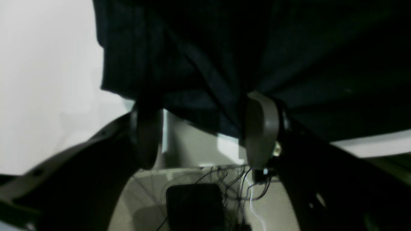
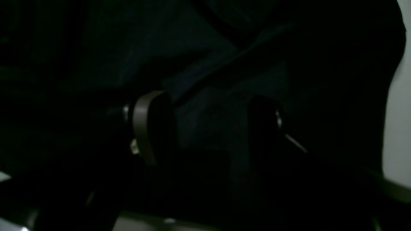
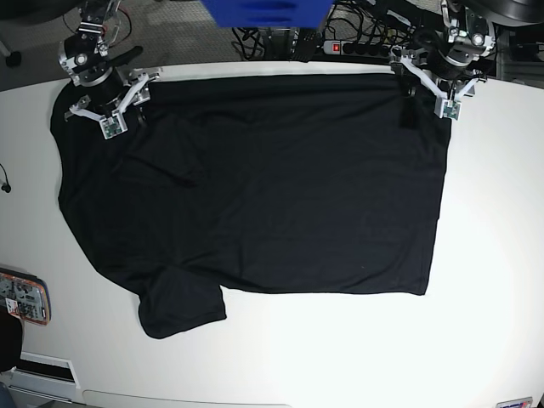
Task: Fold the T-shirt properly
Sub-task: 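Pull the collar edge toward the robot with both grippers, flattening the shirt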
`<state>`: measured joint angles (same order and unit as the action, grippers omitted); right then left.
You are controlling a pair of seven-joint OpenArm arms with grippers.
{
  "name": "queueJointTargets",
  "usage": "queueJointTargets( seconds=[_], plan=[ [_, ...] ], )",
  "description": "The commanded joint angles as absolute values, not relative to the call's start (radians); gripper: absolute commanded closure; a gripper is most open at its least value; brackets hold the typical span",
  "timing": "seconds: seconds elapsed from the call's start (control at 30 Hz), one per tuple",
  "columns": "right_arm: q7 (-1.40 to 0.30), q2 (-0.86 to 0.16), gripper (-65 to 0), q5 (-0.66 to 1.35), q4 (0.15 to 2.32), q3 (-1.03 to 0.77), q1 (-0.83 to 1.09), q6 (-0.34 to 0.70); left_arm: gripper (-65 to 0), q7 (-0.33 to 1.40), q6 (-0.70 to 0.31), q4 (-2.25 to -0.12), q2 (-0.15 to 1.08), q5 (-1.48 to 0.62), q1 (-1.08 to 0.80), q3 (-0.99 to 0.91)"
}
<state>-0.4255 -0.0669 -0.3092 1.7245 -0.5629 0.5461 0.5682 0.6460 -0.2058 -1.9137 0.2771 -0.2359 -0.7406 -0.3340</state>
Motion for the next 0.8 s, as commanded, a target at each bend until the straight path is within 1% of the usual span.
queueJointTargets(
  seconds=[0.0, 0.07, 0.3, 0.77],
  plan=[
    [-0.588, -0.074, -38.9, -0.443, 1.710, -0.576, 0.576, 0.564, -38.1, 0.657, -0.182, -1.949, 0.285, -0.200, -0.760, -0.341],
    [-0.588, -0.074, -38.9, -0.443, 1.710, -0.576, 0.578, 0.564, -38.1, 0.659, -0.182, -1.980, 0.282, -0.200, -0.773, -0.341],
    [-0.590, -0.053, -38.9, -0.443, 1.725, -0.576, 0.593, 0.564, -38.1, 0.659, -0.182, -1.977, 0.282, -0.199, -0.773, -0.343],
    [-0.590, -0.051, -38.9, -0.443, 1.721, -0.576, 0.605, 0.564, -38.1, 0.659, -0.182, -1.968, 0.283, -0.199, -0.776, -0.341]
  ],
)
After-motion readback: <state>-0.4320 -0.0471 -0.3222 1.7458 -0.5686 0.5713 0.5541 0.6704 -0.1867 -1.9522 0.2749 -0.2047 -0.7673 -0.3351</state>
